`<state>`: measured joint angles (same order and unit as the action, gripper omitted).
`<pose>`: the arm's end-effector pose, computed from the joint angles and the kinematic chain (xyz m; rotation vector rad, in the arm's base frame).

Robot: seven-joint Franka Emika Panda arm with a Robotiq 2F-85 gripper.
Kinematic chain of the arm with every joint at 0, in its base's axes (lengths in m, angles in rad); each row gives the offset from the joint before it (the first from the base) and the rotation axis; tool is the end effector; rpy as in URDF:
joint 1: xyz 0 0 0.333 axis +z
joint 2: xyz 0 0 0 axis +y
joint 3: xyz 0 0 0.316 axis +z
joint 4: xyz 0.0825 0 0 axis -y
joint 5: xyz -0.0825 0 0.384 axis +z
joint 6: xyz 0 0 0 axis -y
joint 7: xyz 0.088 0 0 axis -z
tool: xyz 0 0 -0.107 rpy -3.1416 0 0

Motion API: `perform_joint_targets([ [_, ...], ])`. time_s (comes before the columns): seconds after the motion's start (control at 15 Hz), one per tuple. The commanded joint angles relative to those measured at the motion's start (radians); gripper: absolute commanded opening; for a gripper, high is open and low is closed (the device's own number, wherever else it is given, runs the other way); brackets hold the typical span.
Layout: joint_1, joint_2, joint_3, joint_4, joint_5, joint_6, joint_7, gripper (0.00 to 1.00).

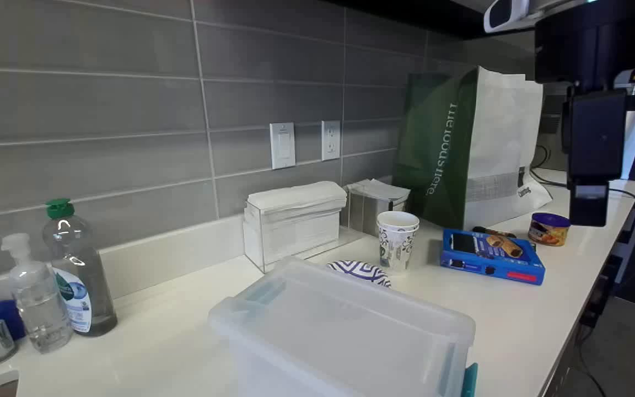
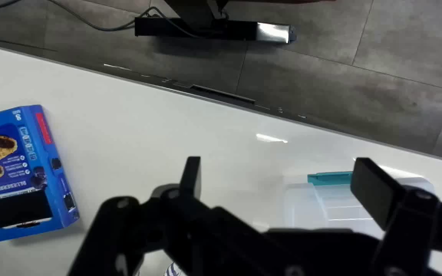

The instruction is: Move the storage bin lid to the counter

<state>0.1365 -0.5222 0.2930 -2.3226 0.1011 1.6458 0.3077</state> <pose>0.3379 0.1790 0.5118 3.0320 0.0845 -0.2217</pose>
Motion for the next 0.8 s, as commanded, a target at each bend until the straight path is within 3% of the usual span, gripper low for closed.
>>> perform_joint_targets([
  [0.0, 0.012, 0.003, -0.009, 0.002, -0.005, -0.001, 0.005, 1.0],
  [0.47, 0.012, 0.003, -0.009, 0.002, -0.005, -0.001, 0.005, 1.0],
  [0.73, 0.006, 0.084, -0.063, 0.038, 0.047, 0.144, -0.071, 1.0],
])
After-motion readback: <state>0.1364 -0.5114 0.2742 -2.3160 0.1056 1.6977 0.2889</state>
